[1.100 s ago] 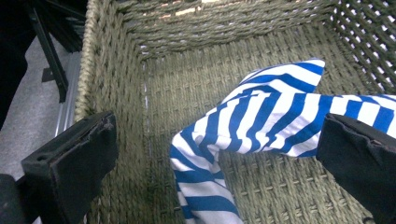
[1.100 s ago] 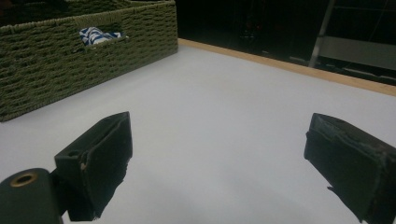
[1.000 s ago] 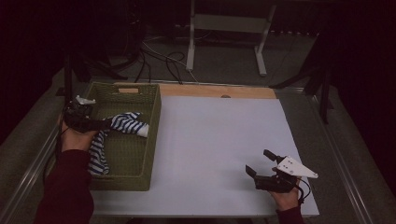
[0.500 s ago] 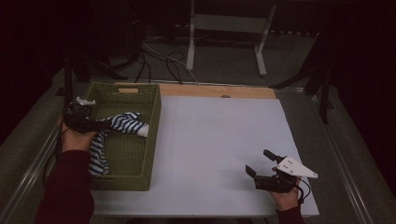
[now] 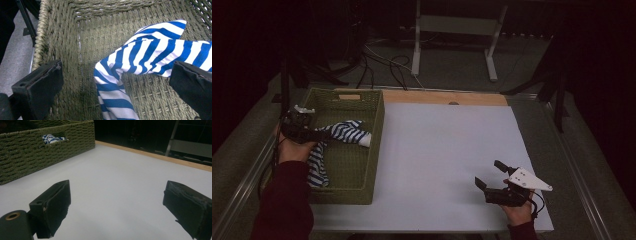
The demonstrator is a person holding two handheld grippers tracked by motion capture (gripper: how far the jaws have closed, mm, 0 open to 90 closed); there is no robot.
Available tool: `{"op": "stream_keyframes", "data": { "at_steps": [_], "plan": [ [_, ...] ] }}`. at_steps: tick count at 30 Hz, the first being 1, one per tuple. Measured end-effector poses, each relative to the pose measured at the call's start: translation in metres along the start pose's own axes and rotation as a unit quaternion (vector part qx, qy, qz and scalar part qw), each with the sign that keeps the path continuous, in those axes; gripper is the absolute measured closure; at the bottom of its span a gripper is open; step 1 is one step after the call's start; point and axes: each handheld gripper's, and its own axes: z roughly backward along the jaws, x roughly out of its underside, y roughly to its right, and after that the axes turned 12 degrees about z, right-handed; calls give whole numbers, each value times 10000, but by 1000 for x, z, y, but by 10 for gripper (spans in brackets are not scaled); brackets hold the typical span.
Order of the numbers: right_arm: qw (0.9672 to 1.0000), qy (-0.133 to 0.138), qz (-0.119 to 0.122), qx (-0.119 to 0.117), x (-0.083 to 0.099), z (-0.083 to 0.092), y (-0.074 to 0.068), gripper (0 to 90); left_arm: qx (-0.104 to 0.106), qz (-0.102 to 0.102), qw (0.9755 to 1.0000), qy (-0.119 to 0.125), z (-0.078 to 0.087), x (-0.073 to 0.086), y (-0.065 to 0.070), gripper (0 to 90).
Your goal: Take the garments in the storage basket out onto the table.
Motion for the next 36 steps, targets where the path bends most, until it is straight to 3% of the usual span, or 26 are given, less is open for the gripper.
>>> {"op": "stream_keyframes", "data": {
  "at_steps": [16, 23, 31, 36],
  "plan": [
    [10000, 7, 7, -8, 0, 0, 0, 76, -11, -151, 9995, -267, -8, 2, 5, 0],
    [10000, 10, -3, -8, 0, 0, 0, 76, -100, -216, 9983, -533, -12, 3, 9, 4],
    [10000, 10, 3, -16, 0, 0, 0, 76, -181, -373, 9954, -869, -18, 5, 14, 54],
    [10000, 8, 12, -15, 0, 0, 0, 76, -272, -362, 9928, -1108, -24, 7, 16, 148]
  ]
}}
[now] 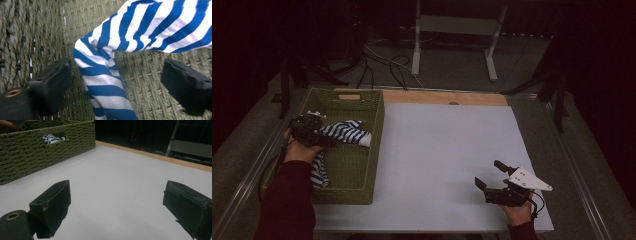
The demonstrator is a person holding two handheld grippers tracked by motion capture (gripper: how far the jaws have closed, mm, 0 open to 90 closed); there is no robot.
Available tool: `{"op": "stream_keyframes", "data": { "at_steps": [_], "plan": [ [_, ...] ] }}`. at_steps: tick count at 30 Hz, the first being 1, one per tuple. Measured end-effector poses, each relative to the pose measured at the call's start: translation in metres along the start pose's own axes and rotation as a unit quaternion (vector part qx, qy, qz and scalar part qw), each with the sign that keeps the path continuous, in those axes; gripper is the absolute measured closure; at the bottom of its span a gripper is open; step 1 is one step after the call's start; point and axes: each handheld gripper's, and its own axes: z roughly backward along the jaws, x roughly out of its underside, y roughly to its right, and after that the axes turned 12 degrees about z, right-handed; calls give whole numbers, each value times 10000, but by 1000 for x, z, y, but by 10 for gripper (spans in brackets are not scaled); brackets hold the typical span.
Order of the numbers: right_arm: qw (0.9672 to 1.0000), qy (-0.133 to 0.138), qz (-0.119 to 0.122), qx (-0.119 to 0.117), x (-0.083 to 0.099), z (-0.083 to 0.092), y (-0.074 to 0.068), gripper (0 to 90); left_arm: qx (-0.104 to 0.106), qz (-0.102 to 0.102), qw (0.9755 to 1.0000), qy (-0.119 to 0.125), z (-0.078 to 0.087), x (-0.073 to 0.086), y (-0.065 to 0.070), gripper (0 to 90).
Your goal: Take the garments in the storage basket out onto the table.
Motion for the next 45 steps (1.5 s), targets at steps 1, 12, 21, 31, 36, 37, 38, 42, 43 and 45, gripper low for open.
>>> {"op": "stream_keyframes", "data": {
  "at_steps": [1, 12, 21, 31, 36, 37, 38, 42, 43, 45],
  "plan": [
    [10000, 2, 0, 1, 0, 0, 0, 76, -12, 14, 10000, -69, -2, 0, 0, 155],
    [10000, 9, 2, -8, 0, 0, 0, 76, -91, 169, 9972, -721, -17, 1, -3, 364],
    [10000, 1, 4, -12, 0, 0, 0, 76, -87, 173, 9950, -980, -21, 1, -5, 583],
    [10000, -4, 2, -27, 0, 0, 0, 76, -245, 1, 9952, -950, -17, 1, -4, 816],
    [10000, -12, 4, -26, 0, 0, 0, 76, -257, -19, 9952, -939, -16, 1, -4, 829],
    [10000, -12, 6, -26, 0, 0, 0, 76, -196, -22, 9955, -927, -16, 1, -4, 829],
    [10000, -12, 1, -29, 0, 0, 0, 76, -165, -28, 9956, -925, -16, 1, -3, 831],
    [10000, -13, 5, -32, 0, 0, 0, 76, -26, -7, 9951, -989, -17, 1, -4, 829],
    [10000, -17, 7, -28, 0, 0, 0, 76, -21, 8, 9950, -995, -17, 2, -4, 826],
    [10000, -17, 9, -30, 0, 0, 0, 76, -30, 23, 9950, -999, -18, 1, -5, 790]
  ]
}}
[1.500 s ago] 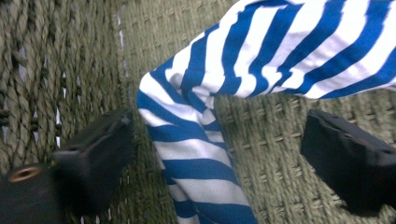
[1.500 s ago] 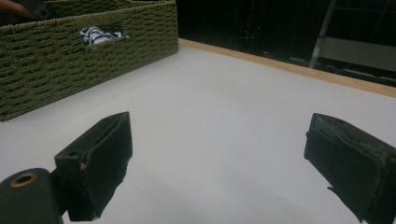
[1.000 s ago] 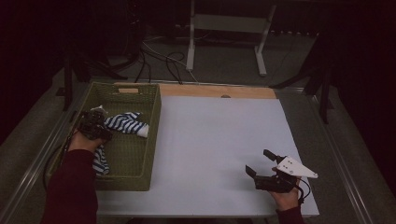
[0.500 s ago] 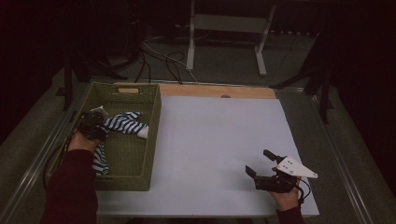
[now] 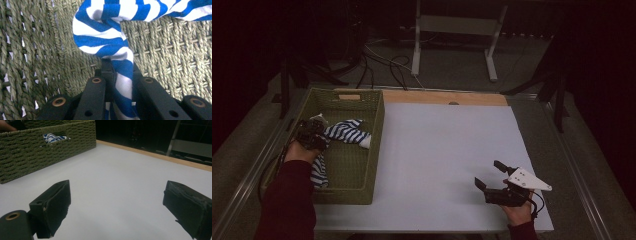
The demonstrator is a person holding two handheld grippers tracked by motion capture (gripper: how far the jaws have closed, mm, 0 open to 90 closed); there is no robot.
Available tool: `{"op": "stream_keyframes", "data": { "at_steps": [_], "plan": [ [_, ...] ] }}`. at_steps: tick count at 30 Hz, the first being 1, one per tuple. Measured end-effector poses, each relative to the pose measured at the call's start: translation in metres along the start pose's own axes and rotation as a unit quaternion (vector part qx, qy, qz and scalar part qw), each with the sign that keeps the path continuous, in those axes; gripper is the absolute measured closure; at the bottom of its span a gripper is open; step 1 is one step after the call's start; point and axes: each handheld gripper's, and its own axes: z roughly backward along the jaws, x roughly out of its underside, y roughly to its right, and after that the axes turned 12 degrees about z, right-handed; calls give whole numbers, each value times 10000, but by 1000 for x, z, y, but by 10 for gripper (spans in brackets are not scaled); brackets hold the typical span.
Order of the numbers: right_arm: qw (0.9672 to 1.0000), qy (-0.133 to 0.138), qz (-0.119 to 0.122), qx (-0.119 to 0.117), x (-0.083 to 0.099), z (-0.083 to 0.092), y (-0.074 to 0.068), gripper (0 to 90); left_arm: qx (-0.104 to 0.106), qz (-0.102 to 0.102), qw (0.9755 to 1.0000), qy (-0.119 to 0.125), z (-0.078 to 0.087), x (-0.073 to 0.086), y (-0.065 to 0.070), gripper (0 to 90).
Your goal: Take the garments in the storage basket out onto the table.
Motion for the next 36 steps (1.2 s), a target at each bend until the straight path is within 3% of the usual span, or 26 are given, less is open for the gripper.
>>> {"op": "stream_keyframes", "data": {
  "at_steps": [2, 6, 8, 12, 13, 16, 22, 25, 28, 31, 36],
  "plan": [
    [10000, 4, 2, -8, 0, 0, 0, 76, -6, 70, 10000, -13, -2, -1, -1, 692],
    [10000, -4, 25, -31, 0, -1, -1, 76, -128, 13, 9998, -177, -8, -3, 2, 613],
    [10000, -6, 17, -31, 0, -1, -1, 76, -109, 81, 9995, -298, -12, -3, 2, 564],
    [10000, -4, 8, -33, 0, -1, -1, 76, 71, 335, 9988, -363, -13, -4, -3, 600],
    [10000, -6, 8, -34, 0, -1, -1, 76, -24, 288, 9987, -423, -14, -4, -2, 649],
    [10000, -4, 19, -35, 0, -1, -1, 76, -20, 164, 9988, -456, -13, -4, 0, 739],
    [10000, -8, 11, -13, 0, 0, 0, 77, -130, -13, 9993, -349, -6, -3, 4, 799],
    [10000, -13, 1, -2, 0, 0, 0, 76, -107, 101, 9999, 32, 6, -2, 2, 806],
    [10000, -24, -3, -8, 0, 0, 0, 77, 44, 322, 9982, 504, 22, -1, -2, 809],
    [10000, -24, 11, 6, 0, 0, 0, 77, 231, 427, 9941, 973, 35, 4, -4, 811],
    [10000, -16, 7, 1, 0, 0, 0, 77, 380, 503, 9873, 1459, 50, 9, -4, 814]
  ]
}}
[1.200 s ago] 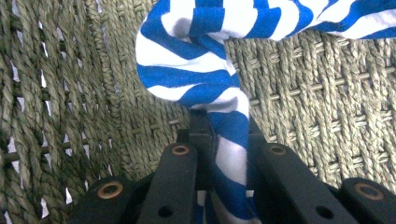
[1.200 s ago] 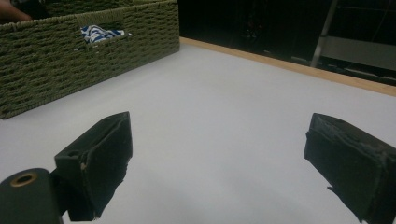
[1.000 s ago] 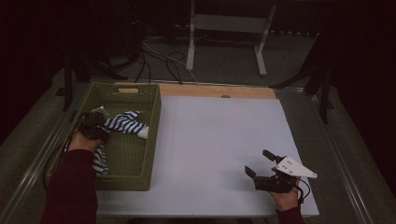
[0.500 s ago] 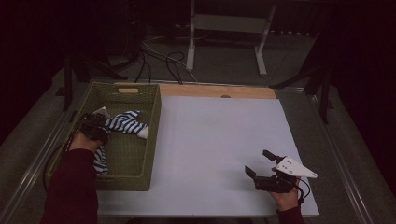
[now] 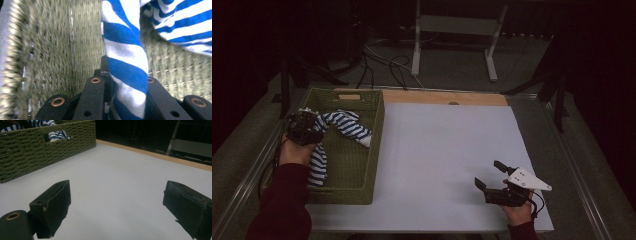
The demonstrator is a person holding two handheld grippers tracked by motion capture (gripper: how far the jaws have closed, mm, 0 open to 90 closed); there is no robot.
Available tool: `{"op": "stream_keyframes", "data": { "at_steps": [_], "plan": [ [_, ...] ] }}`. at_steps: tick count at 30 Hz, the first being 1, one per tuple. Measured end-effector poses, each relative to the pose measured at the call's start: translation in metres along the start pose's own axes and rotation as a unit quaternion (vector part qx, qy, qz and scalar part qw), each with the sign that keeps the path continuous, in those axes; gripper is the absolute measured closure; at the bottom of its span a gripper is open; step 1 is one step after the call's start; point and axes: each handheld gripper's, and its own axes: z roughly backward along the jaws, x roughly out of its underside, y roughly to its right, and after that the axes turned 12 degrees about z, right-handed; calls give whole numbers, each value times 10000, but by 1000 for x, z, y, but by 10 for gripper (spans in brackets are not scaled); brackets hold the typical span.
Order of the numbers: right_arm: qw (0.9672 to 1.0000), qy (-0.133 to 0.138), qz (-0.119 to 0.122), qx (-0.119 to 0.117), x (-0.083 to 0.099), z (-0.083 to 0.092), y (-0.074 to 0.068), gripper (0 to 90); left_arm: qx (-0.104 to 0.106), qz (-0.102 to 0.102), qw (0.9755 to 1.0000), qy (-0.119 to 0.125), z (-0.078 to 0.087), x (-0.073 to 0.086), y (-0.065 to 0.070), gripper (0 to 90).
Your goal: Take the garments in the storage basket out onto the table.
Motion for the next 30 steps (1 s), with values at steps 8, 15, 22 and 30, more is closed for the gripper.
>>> {"op": "stream_keyframes", "data": {
  "at_steps": [8, 15, 22, 30],
  "plan": [
    [10000, 4, 0, 4, 0, 0, 0, 77, 370, 126, 9986, 361, 15, -2, -2, 814],
    [10000, -3, -1, 4, 0, 0, 0, 77, 606, 186, 9963, 577, 26, -3, -2, 814],
    [10000, 3, -2, 0, 0, 0, 0, 76, 740, 175, 9944, 736, 36, -6, 0, 813],
    [10000, 6, -16, -12, 0, 0, 0, 77, 856, 78, 9924, 876, 48, -7, 4, 813]
  ]
}}
